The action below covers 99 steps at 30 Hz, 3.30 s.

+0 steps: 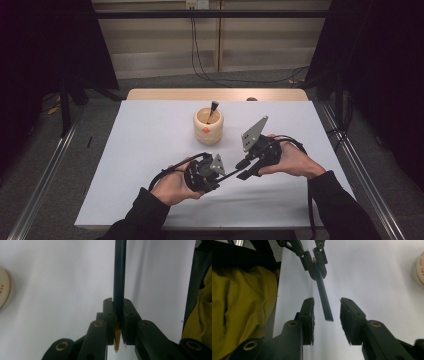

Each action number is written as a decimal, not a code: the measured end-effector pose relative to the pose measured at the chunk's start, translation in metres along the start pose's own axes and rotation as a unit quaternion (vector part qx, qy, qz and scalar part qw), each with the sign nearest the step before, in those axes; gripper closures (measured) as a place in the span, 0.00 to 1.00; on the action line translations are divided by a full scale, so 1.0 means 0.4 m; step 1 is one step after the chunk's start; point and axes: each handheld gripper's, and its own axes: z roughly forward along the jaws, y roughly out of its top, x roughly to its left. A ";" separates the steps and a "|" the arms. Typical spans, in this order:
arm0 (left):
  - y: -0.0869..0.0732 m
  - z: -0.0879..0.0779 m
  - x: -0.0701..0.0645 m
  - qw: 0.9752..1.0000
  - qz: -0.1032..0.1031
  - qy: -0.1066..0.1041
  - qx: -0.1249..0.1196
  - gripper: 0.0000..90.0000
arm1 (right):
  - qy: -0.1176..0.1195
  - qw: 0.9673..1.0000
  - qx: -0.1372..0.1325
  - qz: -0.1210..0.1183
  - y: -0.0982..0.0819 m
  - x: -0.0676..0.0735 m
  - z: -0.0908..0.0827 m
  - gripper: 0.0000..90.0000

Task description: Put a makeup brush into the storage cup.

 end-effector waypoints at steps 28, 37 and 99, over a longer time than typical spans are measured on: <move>0.006 0.008 -0.002 1.000 0.021 -0.012 0.006 0.93 | 0.041 0.999 0.008 0.000 0.011 0.004 0.034 0.95; -0.001 0.008 0.001 0.999 0.015 -0.012 -0.026 0.92 | 0.043 0.999 0.004 0.012 0.005 0.002 0.026 0.95; -0.145 -0.096 0.074 0.944 -0.118 0.064 -0.300 0.17 | -0.027 0.988 -0.146 0.045 -0.074 0.000 -0.057 0.95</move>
